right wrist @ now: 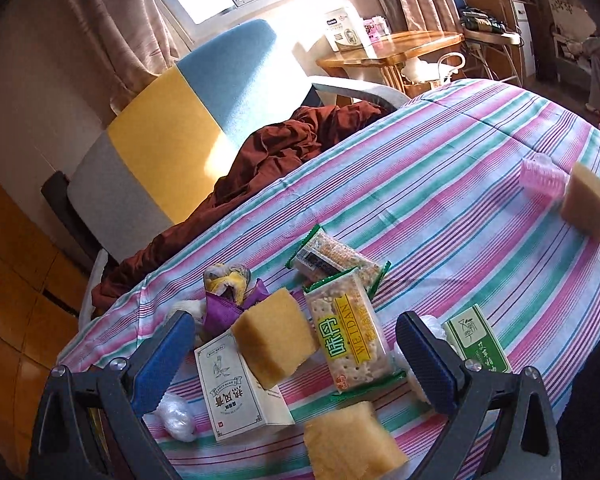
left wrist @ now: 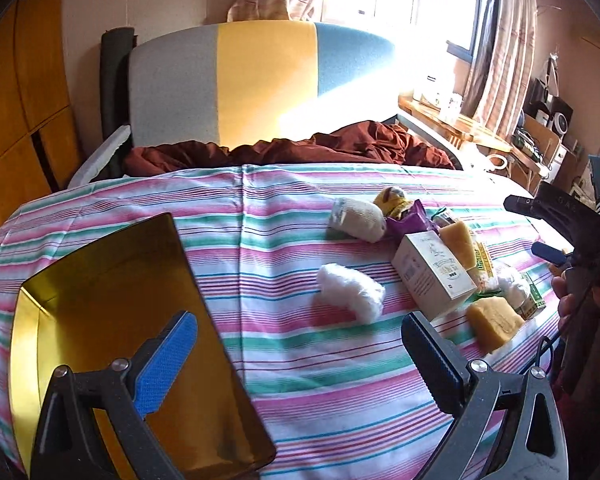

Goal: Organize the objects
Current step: 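Move both tools from the gold tray toward the scattered items, then grasp the white plastic-wrapped bundle with the left gripper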

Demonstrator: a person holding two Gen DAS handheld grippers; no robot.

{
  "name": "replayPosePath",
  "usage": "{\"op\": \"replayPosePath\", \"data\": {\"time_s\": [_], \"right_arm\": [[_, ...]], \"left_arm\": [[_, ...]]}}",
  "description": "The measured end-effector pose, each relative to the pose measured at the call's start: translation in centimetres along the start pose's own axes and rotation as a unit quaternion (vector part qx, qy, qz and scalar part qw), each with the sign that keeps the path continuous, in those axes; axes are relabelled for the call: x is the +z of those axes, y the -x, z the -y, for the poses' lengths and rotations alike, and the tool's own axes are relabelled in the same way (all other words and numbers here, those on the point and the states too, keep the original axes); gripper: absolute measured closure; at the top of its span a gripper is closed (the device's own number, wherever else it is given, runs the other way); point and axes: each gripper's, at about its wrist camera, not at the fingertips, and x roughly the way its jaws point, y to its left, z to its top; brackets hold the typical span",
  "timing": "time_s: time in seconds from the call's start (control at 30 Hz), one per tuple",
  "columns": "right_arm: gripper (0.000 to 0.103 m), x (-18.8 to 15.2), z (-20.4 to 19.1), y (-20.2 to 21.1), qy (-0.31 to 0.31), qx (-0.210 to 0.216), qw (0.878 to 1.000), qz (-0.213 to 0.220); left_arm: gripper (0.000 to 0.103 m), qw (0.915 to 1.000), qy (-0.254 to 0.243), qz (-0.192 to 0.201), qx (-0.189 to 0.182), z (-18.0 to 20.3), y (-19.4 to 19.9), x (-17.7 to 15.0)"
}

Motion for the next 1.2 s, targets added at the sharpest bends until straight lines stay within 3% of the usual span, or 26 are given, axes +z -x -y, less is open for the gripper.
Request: {"op": "replayPosePath", "data": {"time_s": [0.13,0.33,0.5,0.67,0.73,0.77,1.0,1.2], "right_arm": [[0.001,0.1,-0.1,0.0,-0.001,0.011,1.000,-0.002],[0.001,0.3,0.4,0.2,-0.018,0.028,0.999,0.004],[0.001,0.4,0.7,0.1,-0.026,0.032,0.999,0.002],[0.001,0.4,0.8,-0.1,-0.027,0.030,0.999,0.002],[0.001,0.5,1.0,-0.2,-0.031,0.028,0.999,0.000],[0.001,0.5,1.1,-0.2,-0.033,0.026,0.999,0.001],[0.001,0.9,2.7,0.0,-0.069,0.027,0.997,0.007],[0.004,0.3,1.1,-1.4,-0.040,0.060,0.997,-0.040]], "left_arm": [[0.000,0.9996,-0.011,-0.026,-0.005,2.3,-3.5,0.6],[0.000,0.9977,0.018,-0.066,-0.004,3.2,-8.3,1.7],[0.004,0.9972,0.020,-0.071,0.015,3.7,-11.2,2.5],[0.029,0.9954,0.022,-0.090,0.023,3.8,-14.1,2.5],[0.056,0.9943,0.022,-0.104,0.012,3.8,-15.2,2.2],[0.056,0.9940,0.022,-0.107,0.008,3.9,-15.5,2.0],[0.060,0.9969,-0.021,-0.073,-0.023,5.5,-12.7,-0.9],[0.060,0.9959,-0.044,-0.061,-0.051,6.5,-9.0,-5.2]]}}
